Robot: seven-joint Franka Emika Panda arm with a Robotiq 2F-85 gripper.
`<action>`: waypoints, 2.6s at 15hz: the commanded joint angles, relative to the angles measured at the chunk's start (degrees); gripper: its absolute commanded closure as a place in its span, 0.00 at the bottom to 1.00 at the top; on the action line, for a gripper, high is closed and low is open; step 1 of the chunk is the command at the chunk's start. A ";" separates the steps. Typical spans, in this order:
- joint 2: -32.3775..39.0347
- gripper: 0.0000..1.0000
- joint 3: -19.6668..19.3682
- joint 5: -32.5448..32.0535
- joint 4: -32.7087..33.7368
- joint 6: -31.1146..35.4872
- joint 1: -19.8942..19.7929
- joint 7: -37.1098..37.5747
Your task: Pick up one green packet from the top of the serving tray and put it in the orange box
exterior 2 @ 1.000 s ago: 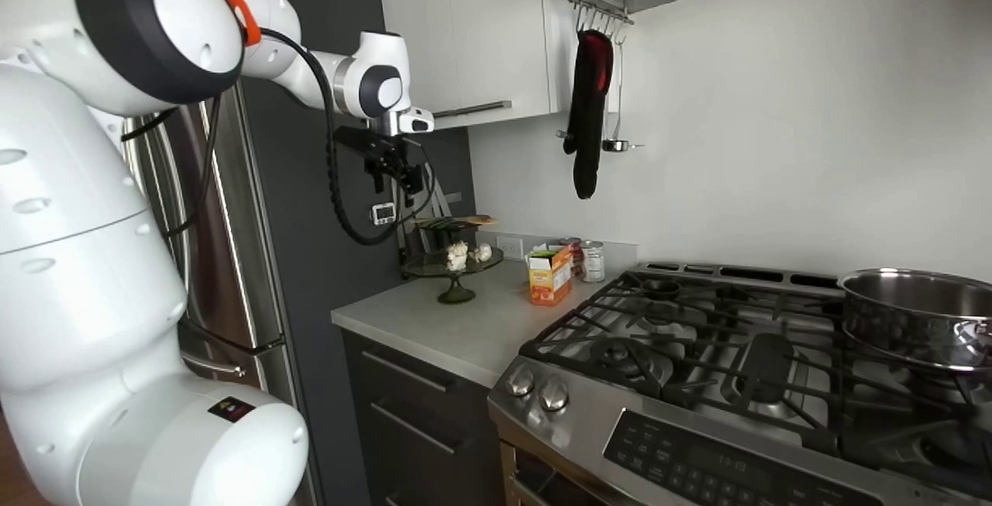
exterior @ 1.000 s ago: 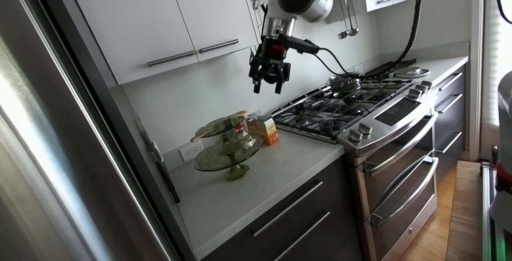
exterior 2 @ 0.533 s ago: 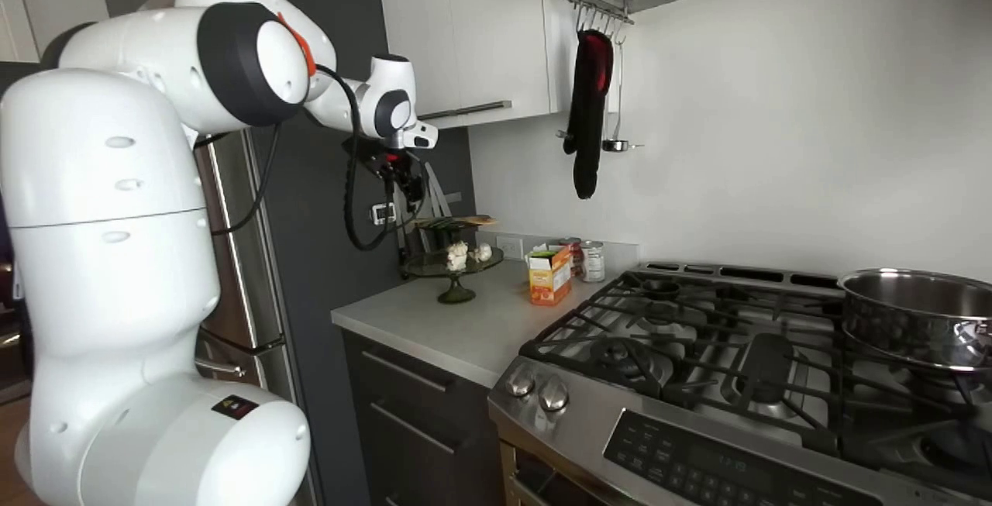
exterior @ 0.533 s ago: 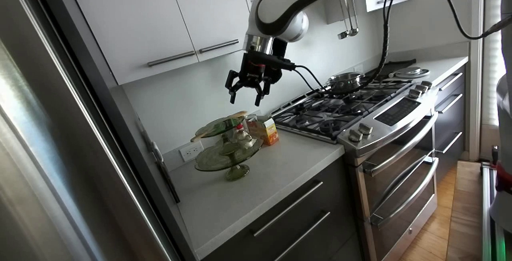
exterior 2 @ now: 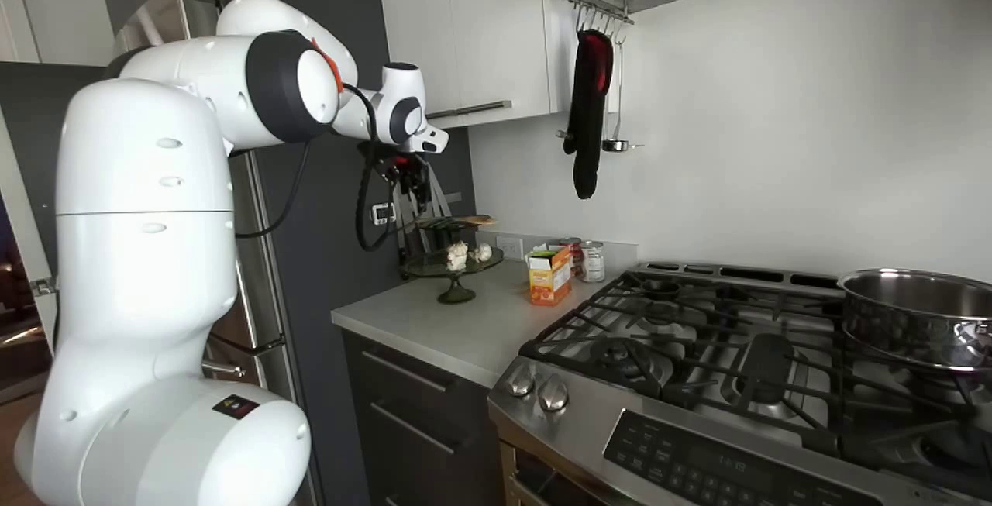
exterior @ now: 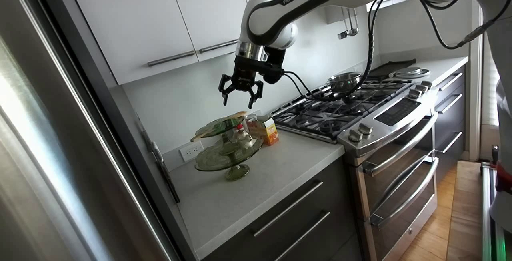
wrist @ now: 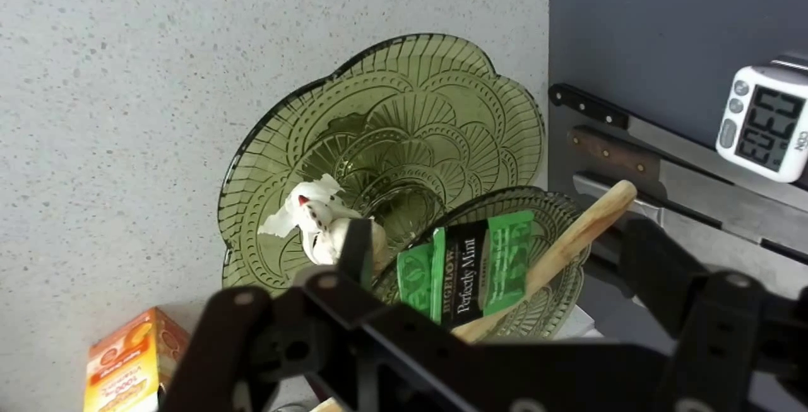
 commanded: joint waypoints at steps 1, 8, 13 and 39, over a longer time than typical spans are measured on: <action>0.06 0.00 -1.14 0.14 0.32 -0.25 1.11 0.04; 6.61 0.00 -2.27 -1.53 6.52 0.78 1.18 -3.39; 12.72 0.00 -3.12 -2.24 13.12 1.42 2.32 -4.41; 22.69 0.21 -9.85 -10.22 26.25 0.20 7.67 -1.94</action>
